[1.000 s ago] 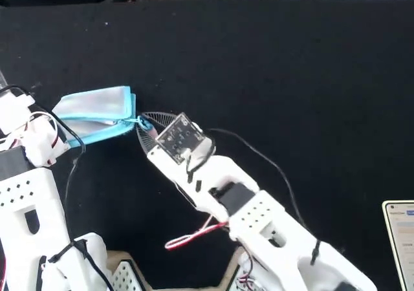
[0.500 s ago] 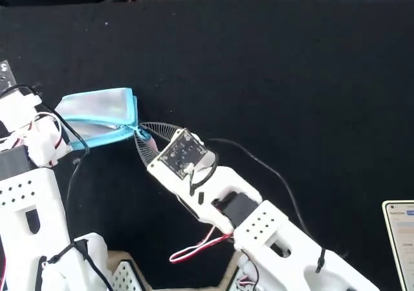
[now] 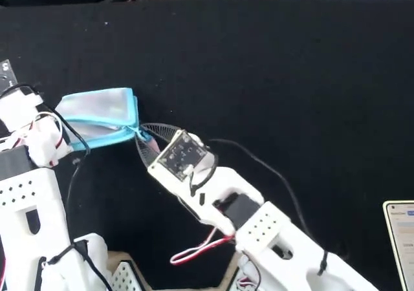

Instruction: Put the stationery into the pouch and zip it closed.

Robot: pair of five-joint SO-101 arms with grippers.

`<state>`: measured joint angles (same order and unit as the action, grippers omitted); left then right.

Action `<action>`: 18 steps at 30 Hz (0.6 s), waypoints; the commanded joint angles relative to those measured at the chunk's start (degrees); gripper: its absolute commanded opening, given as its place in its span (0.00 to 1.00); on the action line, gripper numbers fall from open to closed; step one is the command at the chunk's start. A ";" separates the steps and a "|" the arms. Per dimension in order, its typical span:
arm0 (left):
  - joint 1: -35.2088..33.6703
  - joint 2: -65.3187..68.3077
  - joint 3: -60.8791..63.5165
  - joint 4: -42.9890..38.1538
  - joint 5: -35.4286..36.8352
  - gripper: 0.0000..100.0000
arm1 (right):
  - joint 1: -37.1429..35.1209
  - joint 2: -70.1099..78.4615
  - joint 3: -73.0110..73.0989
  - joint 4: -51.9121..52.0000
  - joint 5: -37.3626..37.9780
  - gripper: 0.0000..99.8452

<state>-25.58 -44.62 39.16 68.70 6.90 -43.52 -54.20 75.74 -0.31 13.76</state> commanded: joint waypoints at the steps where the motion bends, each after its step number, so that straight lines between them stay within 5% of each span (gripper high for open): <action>1: 0.92 0.18 0.40 1.14 -0.53 0.03 | 0.53 -7.60 -4.09 5.89 2.81 0.01; 18: 4.53 0.18 0.22 2.73 -5.80 0.03 | 0.18 -15.87 -1.80 9.41 3.16 0.01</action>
<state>-23.38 -44.70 39.25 69.23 2.95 -43.52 -66.24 75.91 9.45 16.22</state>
